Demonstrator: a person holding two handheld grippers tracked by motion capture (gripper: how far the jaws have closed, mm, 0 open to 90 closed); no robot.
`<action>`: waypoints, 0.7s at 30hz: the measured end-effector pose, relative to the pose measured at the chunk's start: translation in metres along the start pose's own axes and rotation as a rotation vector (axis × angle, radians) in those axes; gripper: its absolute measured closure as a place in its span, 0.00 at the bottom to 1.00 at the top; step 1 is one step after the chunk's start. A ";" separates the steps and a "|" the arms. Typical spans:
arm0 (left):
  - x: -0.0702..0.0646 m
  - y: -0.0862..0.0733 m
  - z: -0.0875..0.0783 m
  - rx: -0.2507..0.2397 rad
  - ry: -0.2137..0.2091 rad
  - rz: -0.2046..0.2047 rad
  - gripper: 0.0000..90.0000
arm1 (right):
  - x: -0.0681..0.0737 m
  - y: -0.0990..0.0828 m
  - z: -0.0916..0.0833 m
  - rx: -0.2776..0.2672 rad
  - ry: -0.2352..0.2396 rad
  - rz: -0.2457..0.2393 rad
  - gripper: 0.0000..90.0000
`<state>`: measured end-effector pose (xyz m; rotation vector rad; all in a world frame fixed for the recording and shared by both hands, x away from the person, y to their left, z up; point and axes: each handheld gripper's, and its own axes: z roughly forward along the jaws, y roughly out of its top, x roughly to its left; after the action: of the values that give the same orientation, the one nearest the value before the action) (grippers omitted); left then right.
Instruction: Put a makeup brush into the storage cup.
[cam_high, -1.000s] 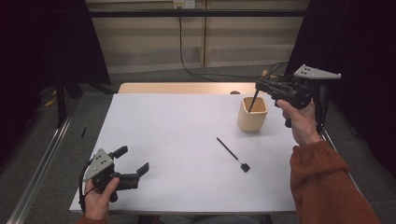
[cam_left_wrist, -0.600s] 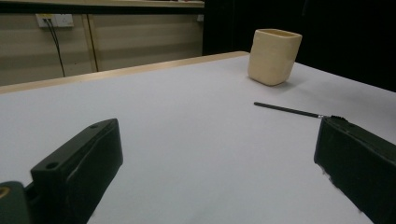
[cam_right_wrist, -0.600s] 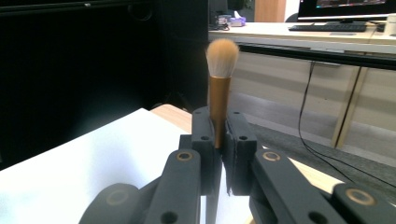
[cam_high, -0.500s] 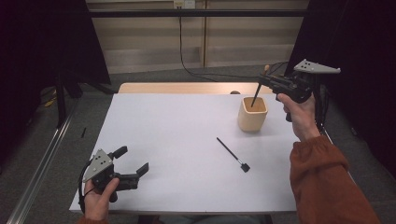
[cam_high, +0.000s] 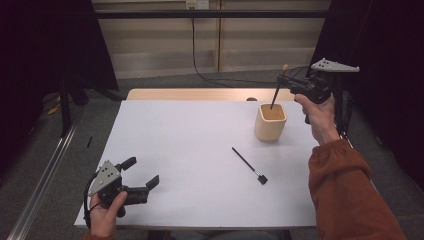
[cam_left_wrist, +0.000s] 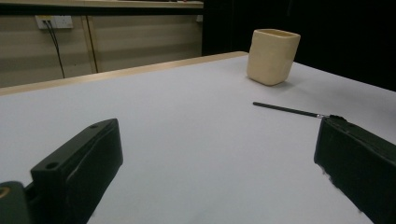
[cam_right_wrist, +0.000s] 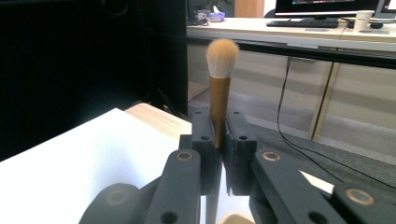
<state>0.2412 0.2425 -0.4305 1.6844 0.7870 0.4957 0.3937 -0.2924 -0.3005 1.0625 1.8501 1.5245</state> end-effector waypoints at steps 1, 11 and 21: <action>0.000 0.000 0.000 0.000 0.001 -0.002 0.01 | -0.001 0.000 0.001 0.000 -0.003 0.003 0.94; 0.000 0.000 0.000 0.002 0.001 0.001 0.01 | -0.010 -0.007 0.011 0.010 -0.038 0.013 0.94; 0.001 -0.001 0.000 0.001 0.002 0.000 0.01 | -0.013 -0.012 0.015 0.011 -0.053 0.025 0.94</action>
<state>0.2414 0.2431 -0.4311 1.6850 0.7883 0.4975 0.4099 -0.2953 -0.3166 1.1236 1.8183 1.4875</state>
